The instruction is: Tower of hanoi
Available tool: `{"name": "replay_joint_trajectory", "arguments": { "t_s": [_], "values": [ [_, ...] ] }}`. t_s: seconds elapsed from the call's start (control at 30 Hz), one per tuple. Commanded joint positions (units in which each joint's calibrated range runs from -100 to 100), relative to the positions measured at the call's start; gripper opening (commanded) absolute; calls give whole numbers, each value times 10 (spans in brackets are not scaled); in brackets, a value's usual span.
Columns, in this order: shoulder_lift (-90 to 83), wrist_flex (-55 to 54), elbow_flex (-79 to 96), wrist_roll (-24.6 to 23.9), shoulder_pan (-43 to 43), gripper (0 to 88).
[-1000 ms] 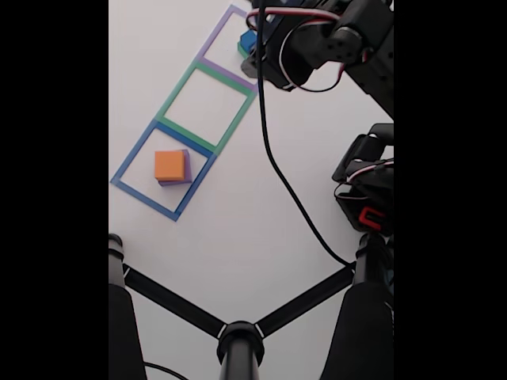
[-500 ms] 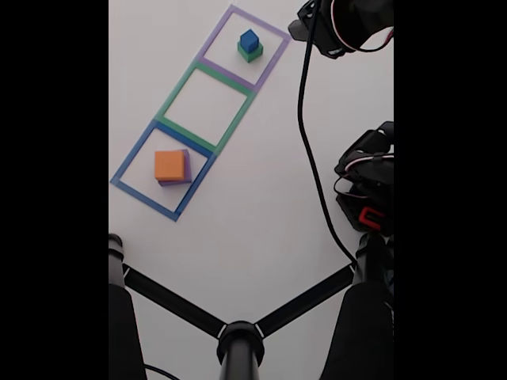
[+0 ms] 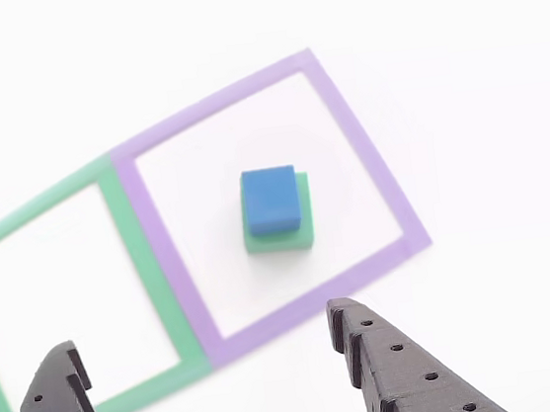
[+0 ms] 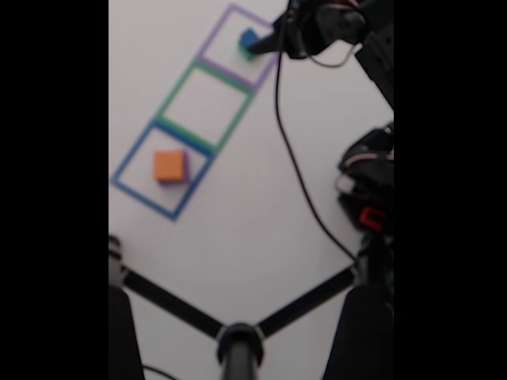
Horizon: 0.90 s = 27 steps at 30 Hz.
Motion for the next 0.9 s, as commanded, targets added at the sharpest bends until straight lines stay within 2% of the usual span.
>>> {"name": "replay_joint_trajectory", "arguments": {
  "t_s": [0.0, 0.27, 0.57, 0.87],
  "values": [
    [2, -173, 80, 0, 13, 312],
    [76, -471, 244, 0, 40, 349],
    [252, -756, 299, 0, 35, 331],
    [389, -930, 318, 0, 35, 303]
  ]
}}
